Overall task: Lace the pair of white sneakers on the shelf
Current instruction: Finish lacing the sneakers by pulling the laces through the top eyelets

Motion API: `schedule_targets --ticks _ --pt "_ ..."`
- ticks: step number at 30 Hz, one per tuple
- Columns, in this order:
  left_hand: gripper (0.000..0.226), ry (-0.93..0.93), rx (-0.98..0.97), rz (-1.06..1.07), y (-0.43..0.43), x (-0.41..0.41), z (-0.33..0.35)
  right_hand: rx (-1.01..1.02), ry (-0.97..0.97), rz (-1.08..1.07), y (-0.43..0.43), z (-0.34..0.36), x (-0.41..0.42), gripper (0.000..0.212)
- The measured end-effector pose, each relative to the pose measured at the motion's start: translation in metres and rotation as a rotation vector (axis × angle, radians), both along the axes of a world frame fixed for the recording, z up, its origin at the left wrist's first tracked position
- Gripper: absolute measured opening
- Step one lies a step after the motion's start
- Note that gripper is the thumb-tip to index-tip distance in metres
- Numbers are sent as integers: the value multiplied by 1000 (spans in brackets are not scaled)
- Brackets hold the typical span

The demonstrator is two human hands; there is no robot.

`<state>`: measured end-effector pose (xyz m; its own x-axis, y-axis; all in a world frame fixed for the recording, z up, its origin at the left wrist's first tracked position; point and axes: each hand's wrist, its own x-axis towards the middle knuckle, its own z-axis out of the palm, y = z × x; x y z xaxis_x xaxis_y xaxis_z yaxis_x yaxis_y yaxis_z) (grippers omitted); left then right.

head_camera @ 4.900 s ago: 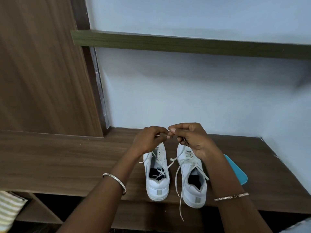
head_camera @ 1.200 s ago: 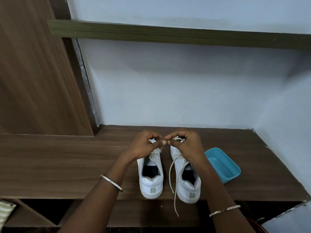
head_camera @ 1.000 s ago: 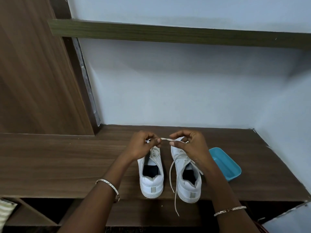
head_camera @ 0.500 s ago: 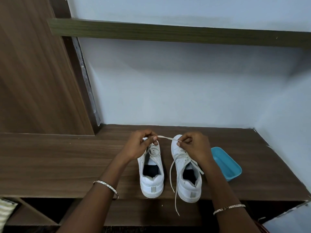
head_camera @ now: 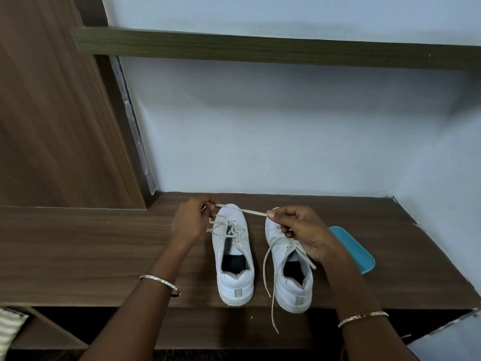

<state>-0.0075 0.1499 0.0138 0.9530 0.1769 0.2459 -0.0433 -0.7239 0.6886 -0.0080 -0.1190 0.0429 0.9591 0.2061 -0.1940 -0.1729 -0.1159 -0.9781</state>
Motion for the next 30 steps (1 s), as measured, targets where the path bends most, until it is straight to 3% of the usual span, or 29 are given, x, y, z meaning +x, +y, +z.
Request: schedule_targets --ticks 8,18,24,30 --pt "24 -3 -13 242 10 -3 -3 -368 -291 -129 -20 -8 3 4" --pt "13 -164 -206 210 17 -5 -1 -579 -459 -361 -15 -23 12 22" --pt "16 -342 -497 289 29 -11 30 -385 -426 -540 -19 -16 11 9" --pt "20 -395 -802 69 24 -17 76 -238 -267 -407 -3 -13 0 9"
